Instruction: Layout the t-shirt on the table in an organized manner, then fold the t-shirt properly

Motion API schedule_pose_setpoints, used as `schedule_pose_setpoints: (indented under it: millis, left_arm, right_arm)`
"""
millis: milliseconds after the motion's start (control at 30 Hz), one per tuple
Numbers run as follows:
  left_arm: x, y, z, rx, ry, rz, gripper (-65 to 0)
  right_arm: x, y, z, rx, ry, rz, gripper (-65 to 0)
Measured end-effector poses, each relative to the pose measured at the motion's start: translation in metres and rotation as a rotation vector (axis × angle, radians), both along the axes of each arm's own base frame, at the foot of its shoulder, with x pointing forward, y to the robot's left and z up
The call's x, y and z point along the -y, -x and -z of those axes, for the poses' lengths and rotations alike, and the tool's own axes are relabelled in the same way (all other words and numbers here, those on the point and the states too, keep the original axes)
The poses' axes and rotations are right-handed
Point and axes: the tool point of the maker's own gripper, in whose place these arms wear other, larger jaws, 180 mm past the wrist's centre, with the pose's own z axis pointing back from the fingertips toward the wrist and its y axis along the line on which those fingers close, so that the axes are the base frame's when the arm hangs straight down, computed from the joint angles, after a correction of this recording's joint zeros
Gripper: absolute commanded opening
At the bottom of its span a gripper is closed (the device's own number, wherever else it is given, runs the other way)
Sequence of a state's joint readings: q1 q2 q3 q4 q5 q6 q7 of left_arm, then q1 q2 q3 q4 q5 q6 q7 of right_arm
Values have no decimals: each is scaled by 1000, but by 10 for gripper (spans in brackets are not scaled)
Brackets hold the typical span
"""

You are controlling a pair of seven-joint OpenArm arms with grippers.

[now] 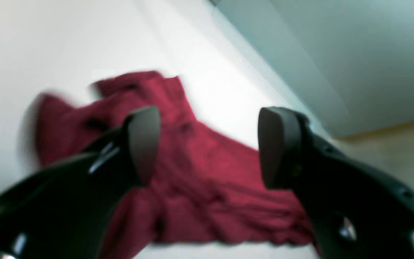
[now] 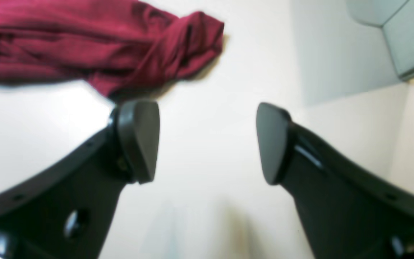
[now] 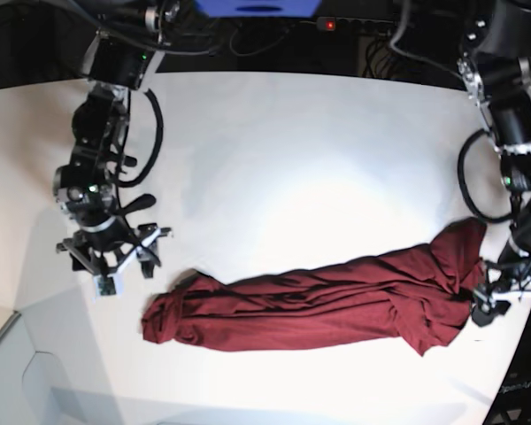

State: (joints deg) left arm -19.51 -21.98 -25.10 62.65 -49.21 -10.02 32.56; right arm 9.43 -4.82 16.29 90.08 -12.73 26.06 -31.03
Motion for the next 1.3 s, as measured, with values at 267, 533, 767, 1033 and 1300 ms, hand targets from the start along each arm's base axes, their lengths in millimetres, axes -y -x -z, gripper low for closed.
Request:
schedule_pose_setpoints:
  millis: [267, 533, 767, 1033, 1300]
  left_arm:
    - [-13, 74, 71, -102, -66, -75, -233]
    - [-18, 81, 102, -169, -161, -112, -233]
    - [-26, 69, 122, -225, -171, -134, -233]
    - [-27, 69, 128, -242, -159, -134, -462]
    - [-23, 72, 131, -264, -149, -126, -650]
  right_arm:
    - [-14, 25, 26, -60, -57, -22, -228]
    - [-18, 29, 28, -56, -96, -26, -228]
    - [-17, 29, 28, -58, -96, -25, -228]
    - [-9, 29, 29, -63, -74, -21, -228]
    - [-10, 29, 30, -65, -79, -23, -228]
